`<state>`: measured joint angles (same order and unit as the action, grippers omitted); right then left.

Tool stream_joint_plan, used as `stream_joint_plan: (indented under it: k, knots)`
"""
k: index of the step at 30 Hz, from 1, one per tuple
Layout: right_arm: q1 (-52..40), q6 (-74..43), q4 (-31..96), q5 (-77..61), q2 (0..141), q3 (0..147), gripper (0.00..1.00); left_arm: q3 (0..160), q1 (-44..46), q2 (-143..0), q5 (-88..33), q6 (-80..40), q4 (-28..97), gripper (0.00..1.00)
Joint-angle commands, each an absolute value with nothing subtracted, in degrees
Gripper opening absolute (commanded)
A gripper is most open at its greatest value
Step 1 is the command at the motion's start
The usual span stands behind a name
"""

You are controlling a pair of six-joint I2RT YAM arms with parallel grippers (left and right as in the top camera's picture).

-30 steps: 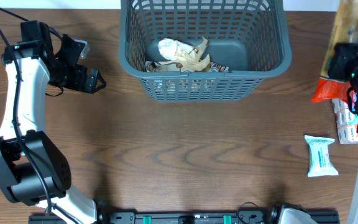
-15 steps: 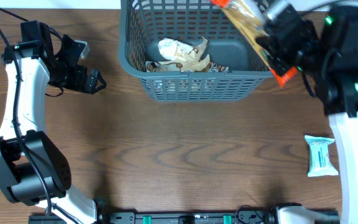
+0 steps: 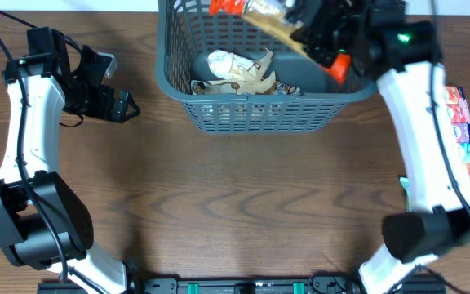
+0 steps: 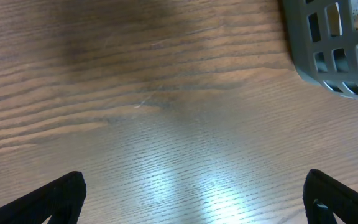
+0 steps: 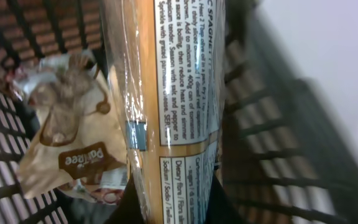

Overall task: Pack container
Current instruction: 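Lift the spaghetti packet into the basket and release it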

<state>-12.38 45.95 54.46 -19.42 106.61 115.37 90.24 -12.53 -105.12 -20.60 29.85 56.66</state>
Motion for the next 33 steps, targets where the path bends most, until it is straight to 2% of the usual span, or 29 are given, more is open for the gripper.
stream_joint_plan:
  k: [1,16,17,19,20,21,23,30,33]
  knots:
    - [-13.06,46.98,54.02,-21.02,109.43,118.15,0.01,90.11,-12.4,-105.12,-20.32,29.28,56.95,0.99]
    - [-13.06,46.76,59.29,-21.04,123.35,118.15,0.02,90.11,-12.4,-105.12,-20.32,29.28,56.6,0.99]
    - [-13.06,46.76,59.61,-21.02,123.83,118.15,0.06,90.11,-12.4,-105.12,-20.32,29.28,56.53,0.99]
    - [-13.06,46.76,60.31,-21.02,123.96,118.13,0.25,90.11,-12.4,-105.12,-20.32,29.28,56.51,0.99]
    - [-13.06,46.74,60.55,-21.02,123.96,118.13,0.41,90.11,-12.4,-105.12,-20.32,29.28,56.51,0.99]
    - [-13.06,46.17,60.86,-21.02,123.46,118.13,0.52,90.11,-12.4,-105.12,-20.32,29.28,56.53,0.99]
    - [-13.06,44.16,60.86,-21.02,122.5,118.15,0.57,90.11,-12.4,-105.12,-20.32,29.28,56.53,0.99]
    - [-12.12,39.03,59.18,-20.45,113.36,119.7,0.6,90.11,-12.4,-105.12,-20.32,29.28,56.53,0.99]
    - [-9.74,34.52,59.02,-16.08,107.68,121.45,0.63,90.11,-12.4,-105.12,-20.32,29.28,56.53,0.99]
